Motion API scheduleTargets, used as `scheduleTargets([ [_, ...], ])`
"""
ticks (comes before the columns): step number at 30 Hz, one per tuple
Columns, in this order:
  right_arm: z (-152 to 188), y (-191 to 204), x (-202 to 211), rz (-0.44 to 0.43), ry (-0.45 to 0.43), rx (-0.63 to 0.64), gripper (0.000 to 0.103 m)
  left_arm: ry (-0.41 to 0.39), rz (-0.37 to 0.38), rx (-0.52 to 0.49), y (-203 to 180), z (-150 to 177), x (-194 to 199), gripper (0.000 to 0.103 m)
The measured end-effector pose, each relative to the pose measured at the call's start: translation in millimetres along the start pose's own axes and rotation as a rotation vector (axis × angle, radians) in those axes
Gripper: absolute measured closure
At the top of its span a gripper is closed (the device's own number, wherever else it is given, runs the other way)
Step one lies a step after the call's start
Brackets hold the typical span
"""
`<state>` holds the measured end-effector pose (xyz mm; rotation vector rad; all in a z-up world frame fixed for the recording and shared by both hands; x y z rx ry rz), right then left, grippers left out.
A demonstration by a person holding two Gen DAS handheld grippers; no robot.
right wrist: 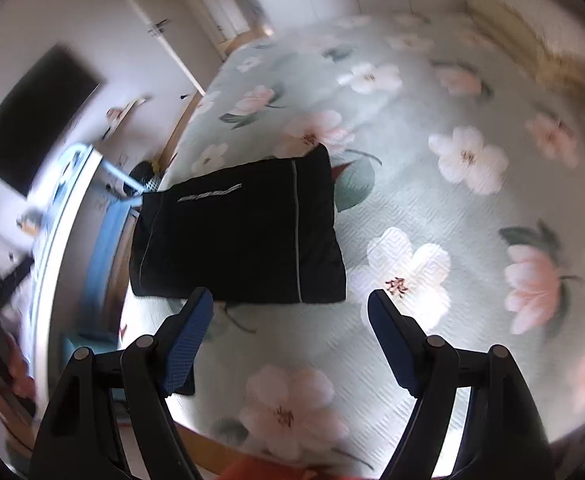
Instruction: Fold large clothes
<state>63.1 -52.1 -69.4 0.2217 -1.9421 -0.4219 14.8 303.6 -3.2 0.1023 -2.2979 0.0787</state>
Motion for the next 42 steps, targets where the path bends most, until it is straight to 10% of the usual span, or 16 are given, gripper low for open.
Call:
scheduleTargets([
  [6, 44.0, 36.6, 54.5, 0.168, -0.032, 0.085, 0.018, 0.162, 0.031, 0.153, -42.8, 36.8, 33.8, 0.030],
  [12, 76.2, 67.4, 58.5, 0.201, 0.002, 0.109, 0.018, 0.264, -0.115, 0.051, -52.7, 71.3, 41.4, 0.030],
  [42, 39.0, 177.1, -65.1, 0.385, 0.096, 0.079, 0.018, 0.361, -0.060, -0.204, 26.9, -8.7, -76.1, 0.030],
])
Point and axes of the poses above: each gripper's, at about its wrist camera, not at the fingertips, and x roughly against the way its jaws point, y to its left, z to its underside, the point moved 7 cm from there along -x, roughly the way its jaws point, and after that the axes turned 11 degrees about -x, right-handed, at the moved point
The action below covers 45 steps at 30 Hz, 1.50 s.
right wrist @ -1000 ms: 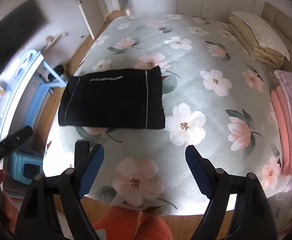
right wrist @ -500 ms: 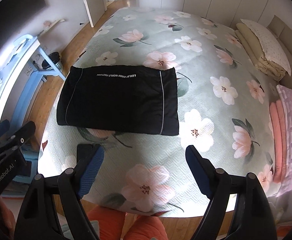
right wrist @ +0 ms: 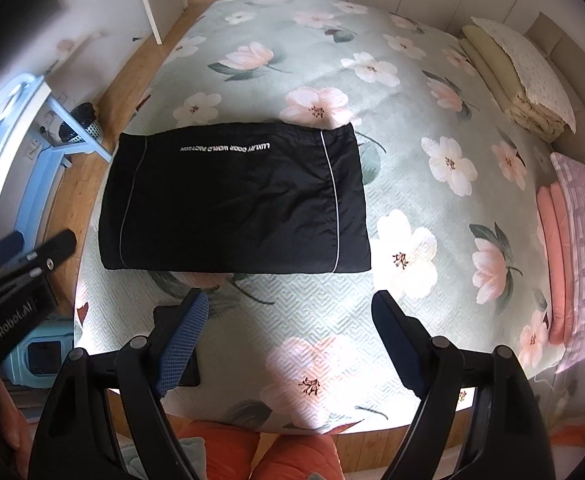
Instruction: Fold large clothes
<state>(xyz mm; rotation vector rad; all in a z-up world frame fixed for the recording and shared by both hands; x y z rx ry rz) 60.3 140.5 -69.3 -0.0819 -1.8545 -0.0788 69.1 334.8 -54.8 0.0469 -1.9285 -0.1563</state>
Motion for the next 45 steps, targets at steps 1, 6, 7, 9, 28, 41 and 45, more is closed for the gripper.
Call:
scheduleTargets([
  [1, -0.9, -0.2, -1.6, 0.006, 0.002, -0.006, 0.018, 0.000, 0.004, 0.000, -0.1, -1.7, -0.9, 0.030],
  [6, -4.9, -4.1, -10.5, 0.032, 0.021, -0.034, 0.018, 0.000, -0.006, -0.028, -1.0, -10.3, -8.7, 0.030],
  [7, -5.0, -5.0, -11.9, 0.036, 0.025, -0.037, 0.018, 0.004, -0.006, -0.034, -1.0, -11.6, -10.8, 0.030],
  [9, -5.5, -6.2, -15.1, 0.041, 0.034, -0.044, 0.018, 0.004, 0.005, -0.036, -2.1, -12.8, -12.3, 0.030],
  [28, -6.8, 16.1, -25.3, 0.000, 0.059, -0.065, 0.018, -0.008, -0.034, -0.005, 28.1, -16.7, -17.1, 0.030],
  [41, -4.5, 22.7, -31.2, 0.001, 0.082, -0.057, 0.018, -0.033, -0.061, -0.024, 30.6, -18.6, -15.6, 0.030],
  [45, -2.0, 23.2, -33.8, 0.003, 0.089, -0.050, 0.018, -0.055, -0.096, -0.045, 29.6, -19.0, -13.3, 0.030],
])
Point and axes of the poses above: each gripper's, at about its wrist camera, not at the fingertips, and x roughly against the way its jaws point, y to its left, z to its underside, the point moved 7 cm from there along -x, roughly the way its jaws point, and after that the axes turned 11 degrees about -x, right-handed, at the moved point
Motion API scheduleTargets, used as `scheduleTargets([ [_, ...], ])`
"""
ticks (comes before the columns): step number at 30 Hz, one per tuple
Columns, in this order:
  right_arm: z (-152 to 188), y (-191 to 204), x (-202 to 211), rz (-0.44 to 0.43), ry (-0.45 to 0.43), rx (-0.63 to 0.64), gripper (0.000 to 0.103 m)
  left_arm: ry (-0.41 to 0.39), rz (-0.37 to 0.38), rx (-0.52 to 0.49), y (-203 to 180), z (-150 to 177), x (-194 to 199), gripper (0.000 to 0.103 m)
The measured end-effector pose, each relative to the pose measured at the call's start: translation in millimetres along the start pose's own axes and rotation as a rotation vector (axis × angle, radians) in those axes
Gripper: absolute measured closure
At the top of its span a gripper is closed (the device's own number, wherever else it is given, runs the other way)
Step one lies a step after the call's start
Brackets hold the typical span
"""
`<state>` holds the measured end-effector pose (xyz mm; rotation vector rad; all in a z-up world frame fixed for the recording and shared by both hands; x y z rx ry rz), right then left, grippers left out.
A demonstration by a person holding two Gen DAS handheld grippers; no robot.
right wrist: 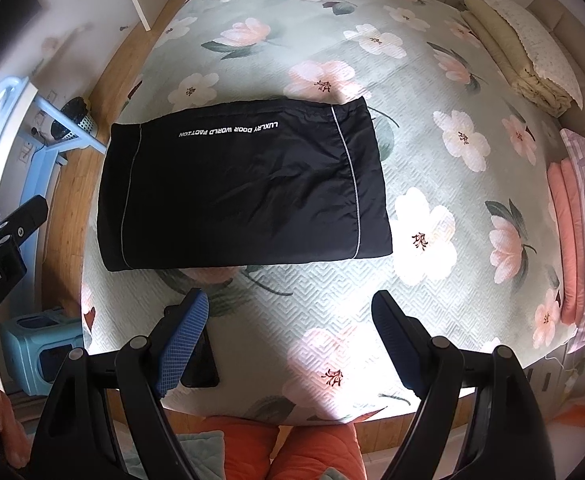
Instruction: Fold large clothes
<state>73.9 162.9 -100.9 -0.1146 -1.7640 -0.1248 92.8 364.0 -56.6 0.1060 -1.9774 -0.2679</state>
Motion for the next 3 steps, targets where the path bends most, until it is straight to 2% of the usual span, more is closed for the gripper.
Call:
scheduleTargets([
  [3, 2.4, -0.1, -1.5, 0.003, 0.004, -0.001, 0.018, -0.024, -0.014, -0.001, -0.1, -1.1, 4.8, 0.030],
])
Point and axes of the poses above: each gripper's, at about its wrist camera, not at the fingertips, and x roughly against the way its jaws point, y to its left, z to its underside, the point moved 7 cm from there along -x, roughly the way its jaws point, and after that the axes turned 11 degrees about -x, right-handed, at the moved point
